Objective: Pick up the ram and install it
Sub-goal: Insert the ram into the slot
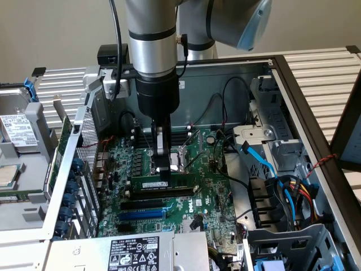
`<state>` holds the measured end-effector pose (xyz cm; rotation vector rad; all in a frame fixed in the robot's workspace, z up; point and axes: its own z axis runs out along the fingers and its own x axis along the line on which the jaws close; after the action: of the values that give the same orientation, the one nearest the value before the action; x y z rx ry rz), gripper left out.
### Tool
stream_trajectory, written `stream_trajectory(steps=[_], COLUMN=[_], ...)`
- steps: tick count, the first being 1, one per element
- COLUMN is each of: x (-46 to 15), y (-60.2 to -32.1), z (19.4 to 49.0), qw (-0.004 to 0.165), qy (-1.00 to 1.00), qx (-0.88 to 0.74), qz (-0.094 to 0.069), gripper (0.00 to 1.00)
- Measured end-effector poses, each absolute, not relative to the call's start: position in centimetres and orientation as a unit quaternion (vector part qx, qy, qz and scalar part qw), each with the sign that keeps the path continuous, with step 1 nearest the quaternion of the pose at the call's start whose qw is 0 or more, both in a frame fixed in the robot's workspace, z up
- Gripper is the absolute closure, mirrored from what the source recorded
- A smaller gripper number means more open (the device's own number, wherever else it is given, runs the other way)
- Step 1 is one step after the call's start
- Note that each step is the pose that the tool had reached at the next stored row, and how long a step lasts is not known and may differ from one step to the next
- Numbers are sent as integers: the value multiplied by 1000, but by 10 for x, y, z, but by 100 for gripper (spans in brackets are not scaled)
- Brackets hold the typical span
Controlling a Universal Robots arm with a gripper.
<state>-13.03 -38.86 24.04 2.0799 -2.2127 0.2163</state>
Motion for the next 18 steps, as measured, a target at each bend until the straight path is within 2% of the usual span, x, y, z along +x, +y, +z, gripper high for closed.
stream_trajectory(steps=[18], x=[-137], y=[-384], z=[240], qw=[48], qy=[-726], qx=[682], qz=[71], gripper=[88])
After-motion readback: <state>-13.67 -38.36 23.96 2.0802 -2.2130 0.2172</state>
